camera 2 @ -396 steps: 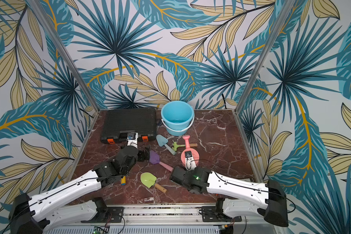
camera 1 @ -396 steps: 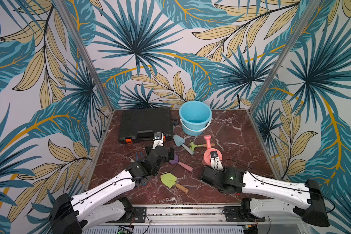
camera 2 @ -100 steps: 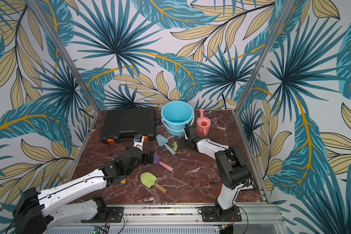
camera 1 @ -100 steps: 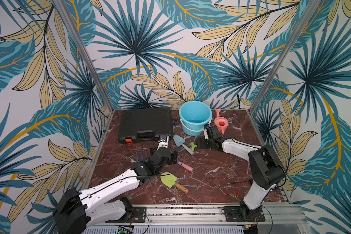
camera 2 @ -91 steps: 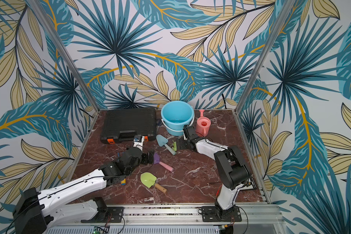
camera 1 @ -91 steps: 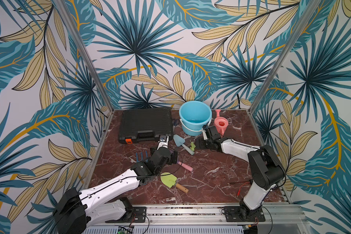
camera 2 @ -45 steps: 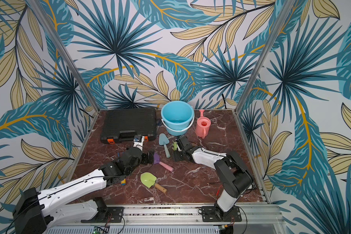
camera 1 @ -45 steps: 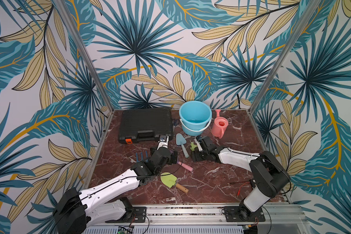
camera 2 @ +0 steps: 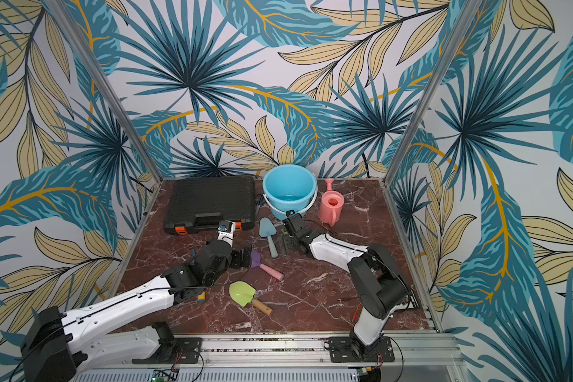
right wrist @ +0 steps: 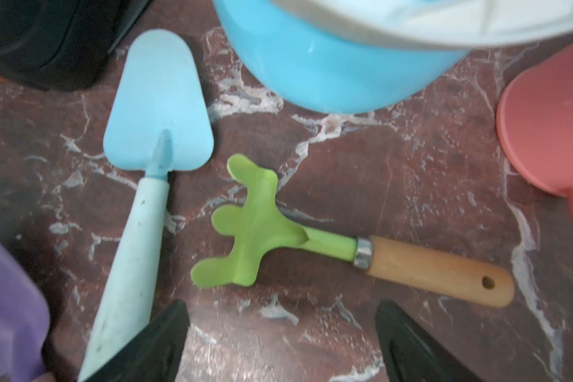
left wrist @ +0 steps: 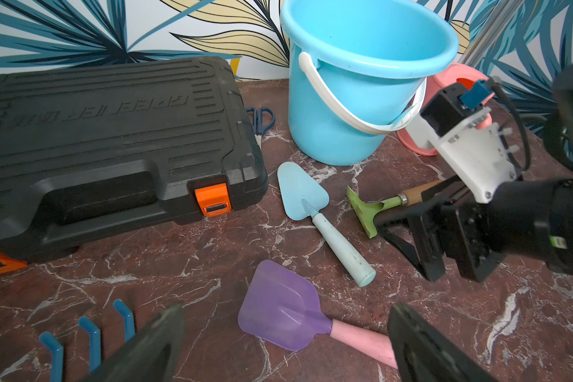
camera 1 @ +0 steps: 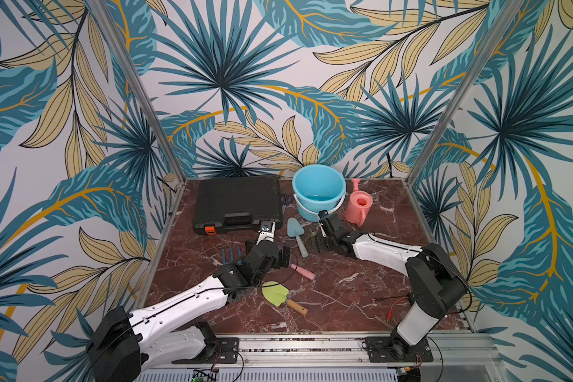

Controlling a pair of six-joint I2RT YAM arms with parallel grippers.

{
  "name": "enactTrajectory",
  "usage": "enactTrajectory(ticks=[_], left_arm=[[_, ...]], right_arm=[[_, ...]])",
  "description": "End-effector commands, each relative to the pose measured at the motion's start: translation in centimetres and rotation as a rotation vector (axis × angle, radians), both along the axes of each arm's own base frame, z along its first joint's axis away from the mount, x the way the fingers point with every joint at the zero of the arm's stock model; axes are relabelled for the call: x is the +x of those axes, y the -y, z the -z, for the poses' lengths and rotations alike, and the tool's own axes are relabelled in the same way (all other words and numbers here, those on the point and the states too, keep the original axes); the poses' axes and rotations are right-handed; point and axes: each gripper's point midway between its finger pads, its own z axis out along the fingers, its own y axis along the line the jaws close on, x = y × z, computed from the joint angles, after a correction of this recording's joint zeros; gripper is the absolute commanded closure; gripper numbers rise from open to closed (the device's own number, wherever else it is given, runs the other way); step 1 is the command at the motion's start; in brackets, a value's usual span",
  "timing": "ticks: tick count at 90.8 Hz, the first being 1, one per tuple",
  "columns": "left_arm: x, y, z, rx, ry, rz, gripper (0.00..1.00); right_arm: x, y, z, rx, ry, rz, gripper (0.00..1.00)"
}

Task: Organize the gardening tools
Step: Adjust the gardening tool at the center of the board, then pick up the gardening tool from the center of the board.

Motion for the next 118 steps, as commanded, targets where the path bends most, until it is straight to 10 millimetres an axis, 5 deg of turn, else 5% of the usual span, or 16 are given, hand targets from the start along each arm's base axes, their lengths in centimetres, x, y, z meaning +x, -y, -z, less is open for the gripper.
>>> enactTrajectory(ticks=[1, 20, 44, 59, 103, 118], left_arm=[[0.1, -0.2, -0.9, -0.007, 0.022, -0.004, 0.0], [0.1, -0.2, -1.0, -0.008, 0.023, -0.001, 0.0], [0.0, -0.1, -1.1, -0.016, 0.023, 0.004, 0.0], [0.0, -0.1, -1.1, -0.017, 0.022, 0.004, 0.0], [-0.1, -0.1, -1.1, -0.019, 0.031, 0.012, 0.0], [-0.2, 0.1, -1.4, -0.038, 0.045, 0.027, 0.0]], right_arm=[[1.6, 0.2, 0.5, -0.015, -0.005, -0.008, 0.04], [2.4, 0.5, 2.5, 0.026, -0.068, 0.013, 0.02], [-1.2, 0.7, 4.5, 0.115, -0.141, 0.038, 0.02], [-3.7, 0.6, 4.1, 0.13, -0.148, 0.026, 0.06], [-8.9, 2.3, 6.1, -0.023, -0.23, 0.048, 0.44], [-9.9, 2.1, 6.2, -0.011, -0.228, 0.021, 0.74]])
